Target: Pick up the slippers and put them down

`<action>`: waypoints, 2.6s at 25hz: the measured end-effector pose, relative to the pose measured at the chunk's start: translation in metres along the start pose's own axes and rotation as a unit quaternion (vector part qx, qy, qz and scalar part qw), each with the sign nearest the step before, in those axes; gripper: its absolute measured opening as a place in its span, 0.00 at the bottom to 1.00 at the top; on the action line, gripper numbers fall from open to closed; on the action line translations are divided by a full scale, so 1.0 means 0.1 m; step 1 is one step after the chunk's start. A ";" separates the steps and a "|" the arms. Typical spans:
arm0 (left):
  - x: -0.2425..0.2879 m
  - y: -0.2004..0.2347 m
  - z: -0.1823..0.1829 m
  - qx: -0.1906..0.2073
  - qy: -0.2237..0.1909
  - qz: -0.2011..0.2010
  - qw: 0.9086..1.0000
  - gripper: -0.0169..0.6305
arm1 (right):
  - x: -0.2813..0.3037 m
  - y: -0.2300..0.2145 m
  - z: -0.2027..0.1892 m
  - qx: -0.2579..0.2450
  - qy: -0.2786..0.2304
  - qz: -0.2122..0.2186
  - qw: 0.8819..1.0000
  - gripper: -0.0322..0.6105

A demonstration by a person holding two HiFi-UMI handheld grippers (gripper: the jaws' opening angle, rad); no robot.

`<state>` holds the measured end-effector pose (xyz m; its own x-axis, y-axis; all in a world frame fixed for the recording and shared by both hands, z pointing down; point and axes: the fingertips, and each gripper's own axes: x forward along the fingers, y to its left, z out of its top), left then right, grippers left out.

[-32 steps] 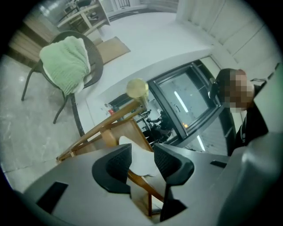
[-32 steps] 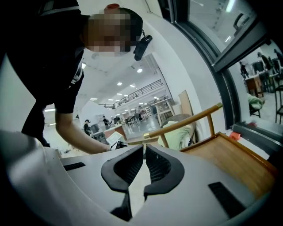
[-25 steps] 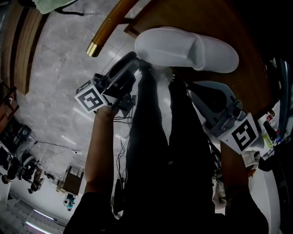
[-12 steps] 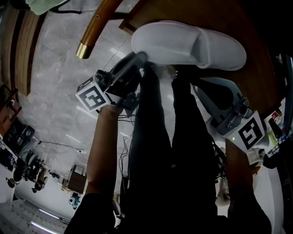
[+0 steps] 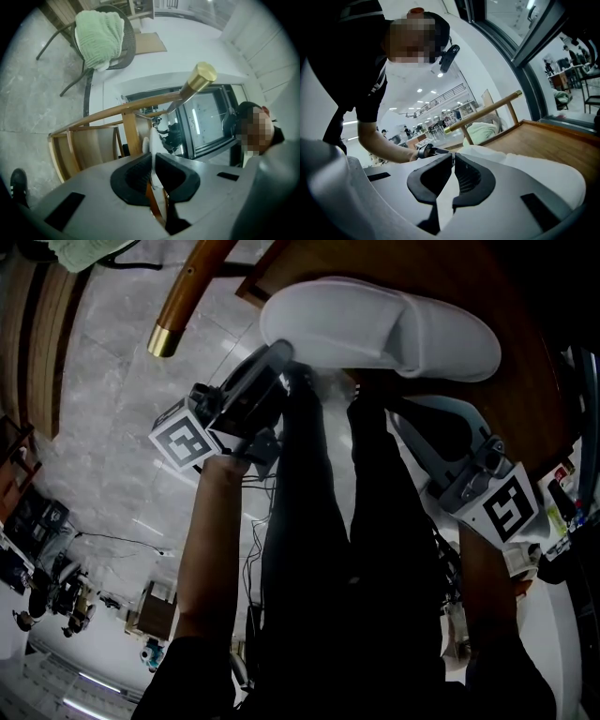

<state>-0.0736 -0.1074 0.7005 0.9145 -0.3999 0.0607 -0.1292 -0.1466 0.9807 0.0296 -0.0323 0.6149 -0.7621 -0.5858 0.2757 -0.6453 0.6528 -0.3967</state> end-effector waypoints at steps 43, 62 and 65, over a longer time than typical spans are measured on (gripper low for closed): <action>-0.38 -5.58 1.18 0.497 -0.181 -0.147 0.836 0.08 | -1.15 1.61 4.19 -0.274 -0.245 -0.015 0.930 0.10; -0.29 -5.21 1.27 0.527 -0.196 -0.086 0.823 0.08 | -1.00 1.43 4.29 -0.239 -0.239 -0.032 0.940 0.10; -0.33 -5.15 1.31 0.518 -0.202 -0.079 0.827 0.08 | -0.94 1.41 4.23 -0.234 -0.234 -0.026 0.943 0.10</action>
<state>-0.0876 -0.1373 0.1691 0.7754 -0.5409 -0.3258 -0.4714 -0.8392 0.2714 0.0325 -0.0879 0.1625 -0.6930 -0.6992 -0.1758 -0.7170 0.6939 0.0666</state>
